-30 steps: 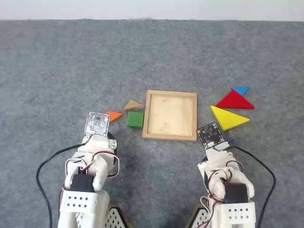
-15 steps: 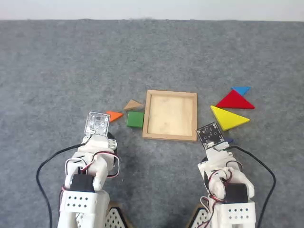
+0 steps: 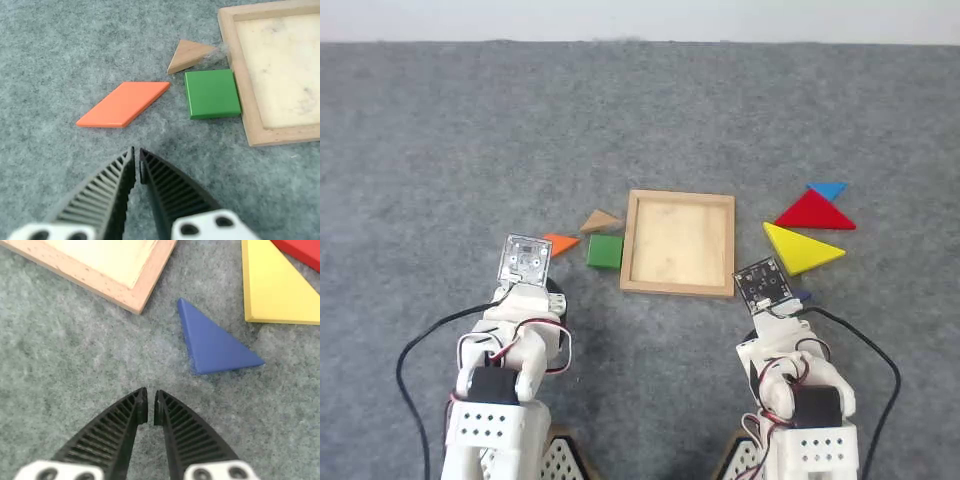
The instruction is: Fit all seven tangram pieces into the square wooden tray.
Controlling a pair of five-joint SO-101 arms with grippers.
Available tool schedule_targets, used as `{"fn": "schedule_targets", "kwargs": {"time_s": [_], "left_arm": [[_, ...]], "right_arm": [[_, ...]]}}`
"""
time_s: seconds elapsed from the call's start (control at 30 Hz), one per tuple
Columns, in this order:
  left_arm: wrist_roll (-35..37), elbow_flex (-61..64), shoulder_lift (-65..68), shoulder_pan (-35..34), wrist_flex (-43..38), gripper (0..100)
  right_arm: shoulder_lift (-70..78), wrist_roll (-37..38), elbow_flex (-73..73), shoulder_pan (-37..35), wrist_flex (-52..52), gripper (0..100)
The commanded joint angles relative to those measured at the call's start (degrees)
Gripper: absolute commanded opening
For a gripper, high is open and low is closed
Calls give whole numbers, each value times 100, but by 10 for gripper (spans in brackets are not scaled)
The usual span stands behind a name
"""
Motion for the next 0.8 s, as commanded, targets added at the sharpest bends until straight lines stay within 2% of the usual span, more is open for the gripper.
{"fn": "schedule_targets", "kwargs": {"time_s": [0.0, 0.57, 0.63, 0.7, 0.77], "left_arm": [[35, -101, -70, -18, 0, 14], [35, -101, -70, -18, 0, 14], [35, -101, -70, -18, 0, 14], [26, -101, -70, -18, 0, 14], [26, -101, -70, -18, 0, 14]], "right_arm": [[-13, -44, 97, 31, 40, 39], [-22, -26, 88, 75, -84, 41], [-22, 35, 88, 303, -303, 41], [-22, 545, 26, 681, -708, 41], [-22, 1468, -193, 1095, -1130, 42]]}}
